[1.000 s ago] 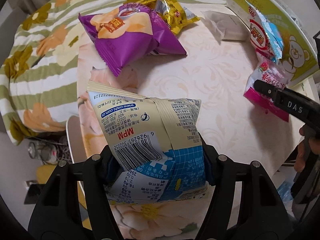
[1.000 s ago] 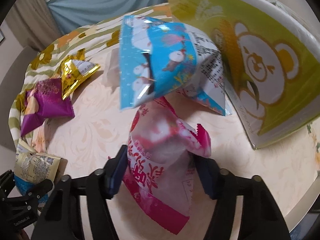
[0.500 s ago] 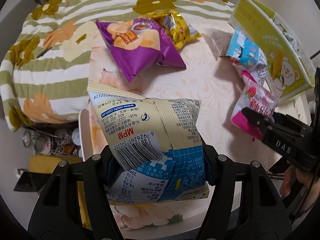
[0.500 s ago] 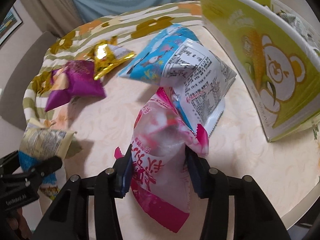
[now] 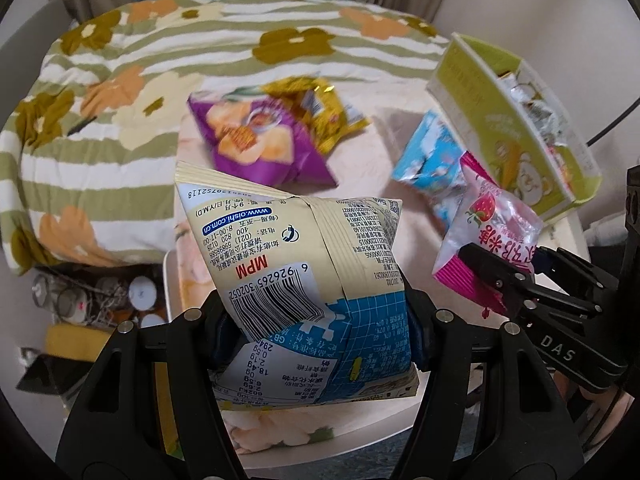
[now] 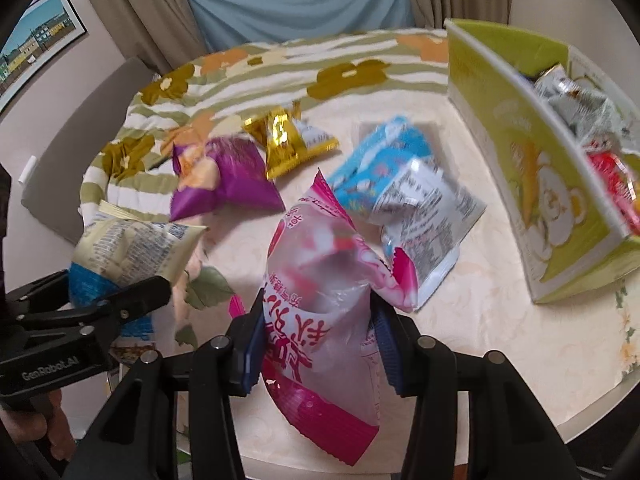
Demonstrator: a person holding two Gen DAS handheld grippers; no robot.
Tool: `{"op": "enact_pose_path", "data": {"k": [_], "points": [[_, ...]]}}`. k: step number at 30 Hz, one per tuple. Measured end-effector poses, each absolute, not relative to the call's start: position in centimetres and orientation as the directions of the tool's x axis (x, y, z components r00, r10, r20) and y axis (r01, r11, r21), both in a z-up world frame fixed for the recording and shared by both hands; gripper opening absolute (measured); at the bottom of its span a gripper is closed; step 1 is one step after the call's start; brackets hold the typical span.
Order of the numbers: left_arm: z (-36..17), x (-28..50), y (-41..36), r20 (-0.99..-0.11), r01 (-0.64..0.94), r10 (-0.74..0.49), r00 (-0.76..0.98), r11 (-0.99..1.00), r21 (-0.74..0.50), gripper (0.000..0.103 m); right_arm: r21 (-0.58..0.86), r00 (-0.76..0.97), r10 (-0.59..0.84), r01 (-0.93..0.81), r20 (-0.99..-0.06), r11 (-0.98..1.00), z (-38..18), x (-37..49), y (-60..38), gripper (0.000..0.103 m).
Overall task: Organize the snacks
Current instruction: 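Lift the MPM bag with the left tool while the right tool carries the pink packet to the box, then release the MPM bag into the box while the right tool releases the pink packet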
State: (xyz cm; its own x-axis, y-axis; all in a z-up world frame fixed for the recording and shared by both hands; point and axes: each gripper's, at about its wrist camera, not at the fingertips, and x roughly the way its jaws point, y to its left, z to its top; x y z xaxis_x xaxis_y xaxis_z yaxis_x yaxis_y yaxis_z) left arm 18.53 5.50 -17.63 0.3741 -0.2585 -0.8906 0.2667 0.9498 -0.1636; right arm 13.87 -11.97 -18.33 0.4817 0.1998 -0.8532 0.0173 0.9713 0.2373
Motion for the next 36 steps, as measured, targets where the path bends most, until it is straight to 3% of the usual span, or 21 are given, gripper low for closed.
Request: {"op": "enact_pose_path", "data": {"k": [12, 19, 31, 33, 34, 36], "points": [[-10.3, 19.8, -0.9, -0.808, 0.330, -0.318, 0.496, 0.930, -0.163, 0.062, 0.251, 0.624, 0.171, 0.040, -0.762, 0.967, -10.7, 13.5, -17.9, 0.045], [-6.9, 20.4, -9.4, -0.762, 0.359, -0.366, 0.535, 0.914, -0.187, 0.062, 0.235, 0.661, 0.141, 0.055, -0.737, 0.970, -7.9, 13.0, -26.0, 0.045], [-7.8, 23.0, -24.2, -0.759, 0.372, -0.415, 0.502, 0.896, -0.243, 0.062, 0.227, 0.656, 0.114, 0.090, -0.746, 0.970, -7.4, 12.6, -39.5, 0.045], [-8.6, 23.7, -25.8, -0.755, 0.341, -0.416, 0.507, 0.901, -0.267, 0.069, 0.226, 0.651, 0.121, 0.079, -0.749, 0.971, -7.7, 12.7, -40.9, 0.045], [-9.0, 23.9, -26.4, -0.758, 0.332, -0.411, 0.506, 0.904, -0.269, 0.083, 0.227, 0.649, 0.126, 0.075, -0.750, 0.971, -7.9, 12.8, -41.5, 0.045], [-9.7, 24.1, -27.1, -0.772, 0.294, -0.378, 0.511, 0.921, -0.257, 0.100, 0.229, 0.643, 0.135, 0.064, -0.753, 0.971, -8.2, 12.8, -42.7, 0.045]]}}
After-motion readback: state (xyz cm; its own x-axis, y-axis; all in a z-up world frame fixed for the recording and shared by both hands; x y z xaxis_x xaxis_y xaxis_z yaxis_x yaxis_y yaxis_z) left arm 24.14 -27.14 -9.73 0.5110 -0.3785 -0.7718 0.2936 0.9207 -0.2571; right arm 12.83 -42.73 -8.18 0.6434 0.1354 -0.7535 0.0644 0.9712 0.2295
